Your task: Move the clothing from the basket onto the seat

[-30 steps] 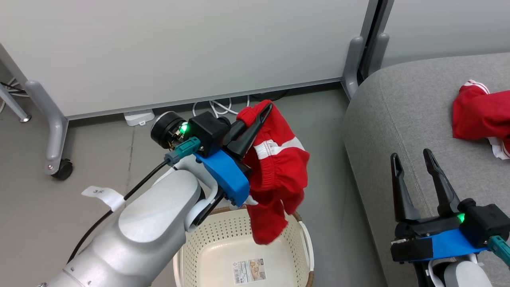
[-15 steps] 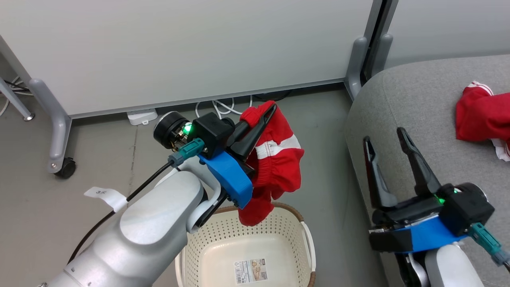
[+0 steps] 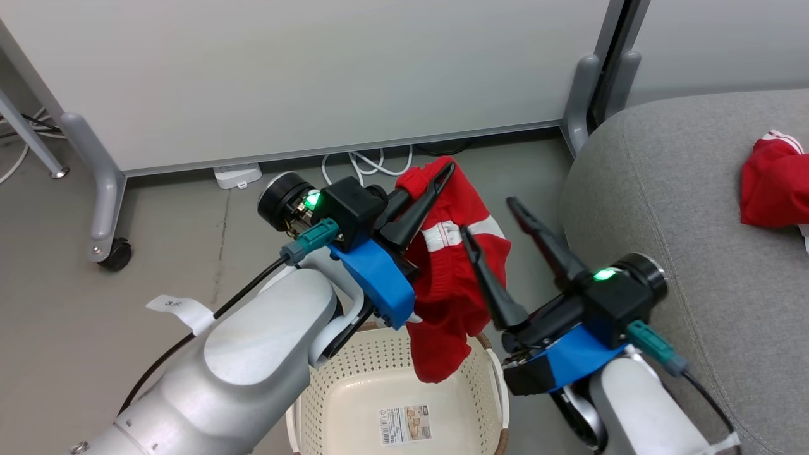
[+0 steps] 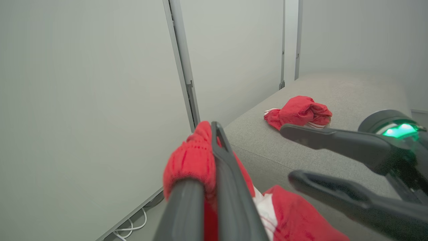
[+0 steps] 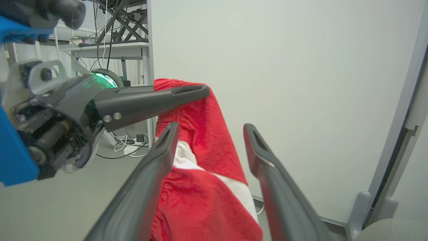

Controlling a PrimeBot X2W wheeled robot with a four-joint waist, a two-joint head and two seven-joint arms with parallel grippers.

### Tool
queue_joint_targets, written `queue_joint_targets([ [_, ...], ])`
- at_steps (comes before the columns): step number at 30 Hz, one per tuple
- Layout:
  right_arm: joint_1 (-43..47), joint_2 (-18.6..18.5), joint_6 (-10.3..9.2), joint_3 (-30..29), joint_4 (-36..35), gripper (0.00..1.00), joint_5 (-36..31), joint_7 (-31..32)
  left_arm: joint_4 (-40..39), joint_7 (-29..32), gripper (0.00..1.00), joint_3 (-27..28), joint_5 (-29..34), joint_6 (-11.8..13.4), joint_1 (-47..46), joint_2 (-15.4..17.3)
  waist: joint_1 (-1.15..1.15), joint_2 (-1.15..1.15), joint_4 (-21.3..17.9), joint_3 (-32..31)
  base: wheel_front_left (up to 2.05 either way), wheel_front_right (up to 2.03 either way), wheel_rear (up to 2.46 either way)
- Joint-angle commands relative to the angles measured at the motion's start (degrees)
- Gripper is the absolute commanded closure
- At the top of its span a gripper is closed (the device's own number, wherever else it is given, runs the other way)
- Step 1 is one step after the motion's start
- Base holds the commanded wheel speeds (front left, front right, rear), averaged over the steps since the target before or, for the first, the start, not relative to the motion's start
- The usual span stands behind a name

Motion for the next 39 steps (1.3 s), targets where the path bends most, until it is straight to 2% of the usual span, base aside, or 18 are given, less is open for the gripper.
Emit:
queue_joint_targets([
  [1,-1.2,0.4,0.02,1.0,1.2,0.00,-0.7,-0.2,0.2,-0.5,1.00,-0.1,0.2,-0.1,-0.7,-0.2,0.00,-0.01,0.2,0.1,0.00,0.00,0.00],
  [12,-5.9,1.1,0.02,5.0,14.9,0.00,-2.3,-0.2,-0.3,-1.0,1.00,-1.2,0.7,-0.5,-1.5,-2.4,0.00,-0.01,1.6,1.0,0.00,0.00,0.00],
  [29,-10.0,1.1,0.02,6.6,22.1,0.00,0.8,-0.2,-1.5,-1.5,1.00,-1.7,0.8,-0.8,-2.5,-4.1,0.00,-0.01,2.9,0.9,0.00,0.00,0.00],
  [30,-9.9,1.1,0.03,6.8,22.6,0.61,1.4,-0.2,-1.6,-1.5,1.00,-1.7,0.8,-0.8,-2.5,-4.1,0.00,-0.01,2.9,0.8,0.00,0.00,0.00],
  [31,-10.1,1.1,0.03,7.1,23.1,1.00,2.0,-0.2,-1.7,-1.5,1.00,-1.7,0.8,-0.9,-2.5,-4.1,0.00,-0.01,2.9,0.8,0.00,0.00,0.00],
  [39,-10.3,1.1,0.03,7.9,23.0,1.00,3.5,-0.2,-1.6,-1.5,1.00,-1.8,0.7,-0.7,-2.0,-3.8,0.00,-0.01,2.7,0.5,0.00,0.00,0.00],
])
